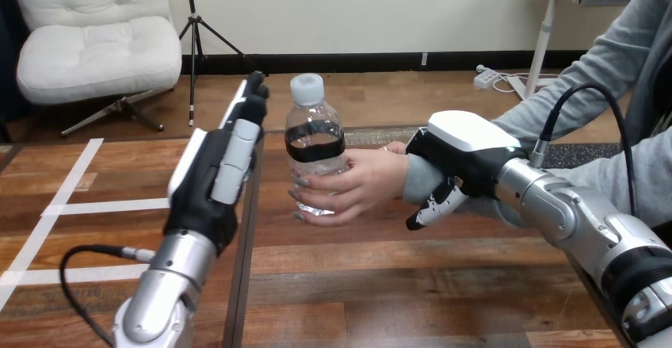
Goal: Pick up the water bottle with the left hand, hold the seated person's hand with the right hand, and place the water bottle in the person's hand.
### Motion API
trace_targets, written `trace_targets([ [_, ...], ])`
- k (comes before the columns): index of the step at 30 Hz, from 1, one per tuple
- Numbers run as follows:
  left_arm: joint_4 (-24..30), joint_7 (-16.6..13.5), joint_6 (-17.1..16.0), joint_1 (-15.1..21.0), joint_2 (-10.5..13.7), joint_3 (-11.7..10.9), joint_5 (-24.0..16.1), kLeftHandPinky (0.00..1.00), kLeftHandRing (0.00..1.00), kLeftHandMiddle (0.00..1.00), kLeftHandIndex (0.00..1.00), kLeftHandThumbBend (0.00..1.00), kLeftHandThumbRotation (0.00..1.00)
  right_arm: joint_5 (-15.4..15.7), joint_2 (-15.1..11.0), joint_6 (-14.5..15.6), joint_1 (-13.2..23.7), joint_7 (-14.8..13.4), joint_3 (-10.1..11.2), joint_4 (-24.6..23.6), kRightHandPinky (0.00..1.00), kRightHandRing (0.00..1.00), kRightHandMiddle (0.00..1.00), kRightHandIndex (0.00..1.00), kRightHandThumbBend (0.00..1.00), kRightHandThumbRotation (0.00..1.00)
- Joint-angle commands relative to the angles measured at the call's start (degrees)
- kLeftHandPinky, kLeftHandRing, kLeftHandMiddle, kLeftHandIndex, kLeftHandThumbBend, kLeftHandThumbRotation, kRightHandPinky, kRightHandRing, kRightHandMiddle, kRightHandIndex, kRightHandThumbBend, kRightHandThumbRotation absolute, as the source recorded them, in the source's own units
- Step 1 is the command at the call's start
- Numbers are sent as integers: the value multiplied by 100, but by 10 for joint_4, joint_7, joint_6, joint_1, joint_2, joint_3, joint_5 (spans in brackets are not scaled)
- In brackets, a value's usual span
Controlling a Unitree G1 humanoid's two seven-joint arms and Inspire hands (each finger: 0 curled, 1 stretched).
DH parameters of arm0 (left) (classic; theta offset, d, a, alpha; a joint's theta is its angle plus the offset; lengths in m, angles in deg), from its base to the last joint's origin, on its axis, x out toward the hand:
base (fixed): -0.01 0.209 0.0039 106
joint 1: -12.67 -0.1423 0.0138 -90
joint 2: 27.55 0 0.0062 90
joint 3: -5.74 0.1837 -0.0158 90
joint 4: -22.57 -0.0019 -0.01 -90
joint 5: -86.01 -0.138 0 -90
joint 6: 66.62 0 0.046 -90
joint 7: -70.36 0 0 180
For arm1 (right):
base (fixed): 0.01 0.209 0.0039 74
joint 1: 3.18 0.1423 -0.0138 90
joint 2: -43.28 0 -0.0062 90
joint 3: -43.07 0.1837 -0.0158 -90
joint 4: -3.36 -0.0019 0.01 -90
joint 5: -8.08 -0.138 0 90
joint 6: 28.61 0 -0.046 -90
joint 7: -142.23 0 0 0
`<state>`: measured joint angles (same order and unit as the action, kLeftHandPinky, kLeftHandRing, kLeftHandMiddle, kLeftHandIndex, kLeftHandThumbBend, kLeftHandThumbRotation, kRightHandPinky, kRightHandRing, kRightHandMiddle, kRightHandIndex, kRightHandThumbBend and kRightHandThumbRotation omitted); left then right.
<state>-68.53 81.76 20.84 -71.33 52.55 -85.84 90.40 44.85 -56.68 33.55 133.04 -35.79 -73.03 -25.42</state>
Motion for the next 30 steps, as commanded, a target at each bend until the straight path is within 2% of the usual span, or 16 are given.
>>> trace_targets([
  [1,34,-2,-4,12,7,-14,11,100,100,100,100,100,100,-6,-12,-3,52,-3,14,-29,41,47,53,55,91,28],
  [5,42,-4,-2,7,8,-18,14,100,100,100,100,100,100,0,-12,2,55,-3,9,-21,51,57,61,64,97,38],
  [10,49,-4,-2,2,10,-22,13,100,100,100,100,100,100,10,-12,12,59,-3,2,-8,58,65,68,70,99,47],
  [13,52,-5,-1,-1,10,-24,14,100,100,100,100,100,100,15,-12,17,59,-4,-1,-5,62,69,72,74,100,56],
  [22,62,-6,1,-9,10,-30,18,100,100,100,100,100,100,15,-16,21,53,-2,4,-12,65,74,77,80,100,69],
  [30,63,-2,1,-14,13,-32,22,100,100,100,100,100,100,10,-21,14,47,-3,9,-17,65,75,78,81,100,75],
])
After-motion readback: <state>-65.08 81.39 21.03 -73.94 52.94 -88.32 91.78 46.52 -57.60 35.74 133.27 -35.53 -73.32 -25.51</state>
